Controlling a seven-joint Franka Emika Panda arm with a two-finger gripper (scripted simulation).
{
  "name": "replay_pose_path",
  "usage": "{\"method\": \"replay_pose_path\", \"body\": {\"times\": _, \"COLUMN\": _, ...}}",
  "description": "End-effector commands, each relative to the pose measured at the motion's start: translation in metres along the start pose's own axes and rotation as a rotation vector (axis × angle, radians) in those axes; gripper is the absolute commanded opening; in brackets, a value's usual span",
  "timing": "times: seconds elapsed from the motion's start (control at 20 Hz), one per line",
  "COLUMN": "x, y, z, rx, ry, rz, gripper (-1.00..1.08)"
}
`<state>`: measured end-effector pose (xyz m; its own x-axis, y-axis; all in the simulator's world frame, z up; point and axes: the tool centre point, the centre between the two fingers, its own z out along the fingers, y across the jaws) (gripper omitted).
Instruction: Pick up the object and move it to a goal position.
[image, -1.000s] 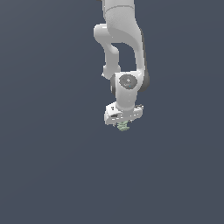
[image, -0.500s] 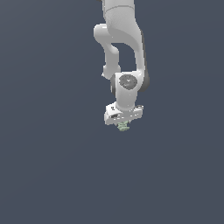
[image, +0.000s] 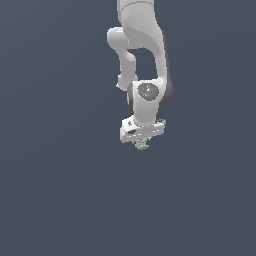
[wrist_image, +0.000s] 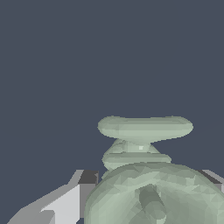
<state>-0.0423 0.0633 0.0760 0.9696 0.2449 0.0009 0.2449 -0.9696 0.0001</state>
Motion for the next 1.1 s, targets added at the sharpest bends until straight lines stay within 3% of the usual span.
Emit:
{"method": "replay_pose_path", "body": {"times": 0.0, "x": 0.006, "y": -0.001, "z": -0.010, "rx": 0.000, "ry": 0.001, "rz": 0.000, "gripper": -1.00}}
{"method": "replay_pose_path", "body": {"times": 1.05, "x": 0.099, "y": -0.010, "z": -0.157, "rx": 0.001, "ry": 0.000, "rz": 0.000, "gripper": -1.00}}
